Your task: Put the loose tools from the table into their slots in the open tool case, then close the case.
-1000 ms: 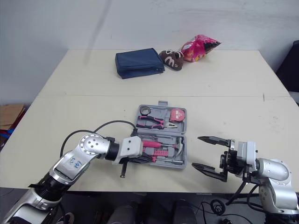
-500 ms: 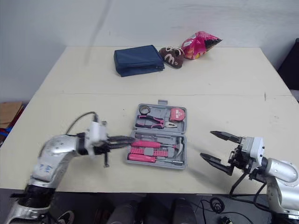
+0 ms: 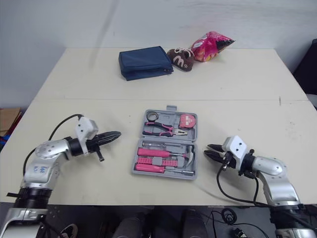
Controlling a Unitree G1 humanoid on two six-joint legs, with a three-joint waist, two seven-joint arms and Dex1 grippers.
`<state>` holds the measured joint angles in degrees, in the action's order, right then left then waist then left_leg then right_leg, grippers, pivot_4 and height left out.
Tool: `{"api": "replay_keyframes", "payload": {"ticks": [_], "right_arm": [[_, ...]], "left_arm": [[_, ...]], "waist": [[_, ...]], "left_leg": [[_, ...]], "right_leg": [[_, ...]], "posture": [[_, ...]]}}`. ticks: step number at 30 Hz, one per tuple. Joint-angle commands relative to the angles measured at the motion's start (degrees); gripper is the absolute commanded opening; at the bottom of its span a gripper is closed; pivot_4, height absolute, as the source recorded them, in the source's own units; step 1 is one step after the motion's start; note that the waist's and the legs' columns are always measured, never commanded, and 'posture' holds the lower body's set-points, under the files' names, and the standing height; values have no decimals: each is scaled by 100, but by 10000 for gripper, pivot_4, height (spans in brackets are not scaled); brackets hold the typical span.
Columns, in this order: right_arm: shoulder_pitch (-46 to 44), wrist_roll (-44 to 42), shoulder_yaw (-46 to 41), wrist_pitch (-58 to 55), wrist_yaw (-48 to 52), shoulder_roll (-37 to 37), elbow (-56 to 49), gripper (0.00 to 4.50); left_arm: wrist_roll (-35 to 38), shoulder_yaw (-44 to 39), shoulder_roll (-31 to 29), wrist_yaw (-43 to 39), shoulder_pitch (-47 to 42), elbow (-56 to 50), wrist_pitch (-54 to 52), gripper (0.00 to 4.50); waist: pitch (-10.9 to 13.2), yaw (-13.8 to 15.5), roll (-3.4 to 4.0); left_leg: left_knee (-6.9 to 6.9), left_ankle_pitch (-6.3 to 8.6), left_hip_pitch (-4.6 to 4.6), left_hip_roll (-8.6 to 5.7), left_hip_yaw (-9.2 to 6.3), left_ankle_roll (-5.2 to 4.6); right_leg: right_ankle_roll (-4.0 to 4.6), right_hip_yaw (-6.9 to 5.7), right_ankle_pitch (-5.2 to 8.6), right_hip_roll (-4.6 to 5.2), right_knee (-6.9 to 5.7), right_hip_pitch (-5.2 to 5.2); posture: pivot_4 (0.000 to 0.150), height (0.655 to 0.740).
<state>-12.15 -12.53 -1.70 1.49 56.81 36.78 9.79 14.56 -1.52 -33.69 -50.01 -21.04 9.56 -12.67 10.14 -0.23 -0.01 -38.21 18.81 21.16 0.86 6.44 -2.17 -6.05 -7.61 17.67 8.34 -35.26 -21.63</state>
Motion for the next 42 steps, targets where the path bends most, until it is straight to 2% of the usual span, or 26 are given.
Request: {"api": "replay_keyframes", "payload": {"ticks": [1, 4, 12, 20, 25, 31, 35, 37, 39, 40, 41, 42], "right_arm": [[-255, 207, 184, 107, -94, -112, 254, 187], [-482, 309, 345, 113, -116, -234, 394, 187], [-750, 286, 681, -209, -39, -520, 167, 187], [-900, 263, 724, -99, 187, -458, 201, 187], [-842, 74, 694, -560, 401, -358, -65, 187], [-805, 400, 502, -544, -40, -219, 93, 187], [-850, 385, 277, -555, -149, 17, 156, 187], [-887, 69, 10, -1117, -121, 228, 38, 187], [-1045, -385, -256, -1930, -7, 422, -220, 6418], [-1278, -532, -362, -2580, -158, 505, -376, 8962], [-1444, -637, -429, -3067, -290, 568, -497, 13711], [-1720, -713, -372, -4019, -446, 685, -602, 17824]], "left_arm": [[-148, 217, 116, 27, -182, 128, -108, 0], [-138, 429, 185, -56, -305, 151, -593, 0], [-327, 674, 559, 60, -512, 109, -251, 0], [-250, 771, 505, -288, -303, -286, -400, 0], [-239, 556, 449, -16, -8, -686, -649, 0], [-431, 209, 291, 434, 75, -491, -544, 0], [-122, -115, 118, 371, 159, -599, -668, 0], [158, -476, 15, 417, 248, -793, -924, 0], [412, -814, -169, 546, 346, -1232, -1473, 4943], [499, -901, -250, 818, 229, -1477, -2222, 7213], [568, -954, -306, 1036, 139, -1656, -2788, 11559], [927, -1002, -292, 986, 17, -1841, -3248, 15269]], "waist": [[4, -15, -6], [9, -25, -15], [9, -21, -16], [9, -31, -16], [10, -30, -16], [10, -28, -17], [10, -12, -16], [13, -4, -17], [16, -1, -21], [27, -1, -19], [42, 0, -17], [61, -5, -12]], "left_leg": [[0, -1, -2, 0, 2, -1], [-2, -7, -5, 2, 3, 1], [-2, -16, -4, 4, -12, 9], [-1, -17, -4, 3, -12, 10], [3, -17, 3, 3, -19, 10], [2, -18, 4, 3, -23, 11], [3, -17, 4, 3, -26, 13], [4, -16, 7, 2, -27, 13], [4, -16, 12, 2, -31, 13], [4, -16, 15, 2, -35, 13], [3, -17, 17, 2, -38, 12], [0, -18, 19, 2, -38, 10]], "right_leg": [[-1, -1, 0, 0, -2, 0], [-1, -2, 0, -1, -10, 0], [0, 17, 0, 6, -19, 0], [0, 9, 0, 6, -19, 0], [1, 16, 0, 7, -8, 1], [1, 17, 0, 8, -11, 1], [1, 17, 0, 12, -12, 1], [1, 16, 0, 13, -7, 1], [1, 13, 0, 13, -1, 0], [1, 10, 0, 13, 4, 1], [1, 9, 0, 13, 4, 1], [1, 9, 0, 13, 2, 1]], "posture": [[1500, 7400], [1500, 7400], [1500, 7400], [1500, 7400], [1500, 7400], [1500, 7400], [1500, 7400], [1500, 7400], [1500, 7400], [1500, 7400], [1500, 7400], [1500, 7400]]}}
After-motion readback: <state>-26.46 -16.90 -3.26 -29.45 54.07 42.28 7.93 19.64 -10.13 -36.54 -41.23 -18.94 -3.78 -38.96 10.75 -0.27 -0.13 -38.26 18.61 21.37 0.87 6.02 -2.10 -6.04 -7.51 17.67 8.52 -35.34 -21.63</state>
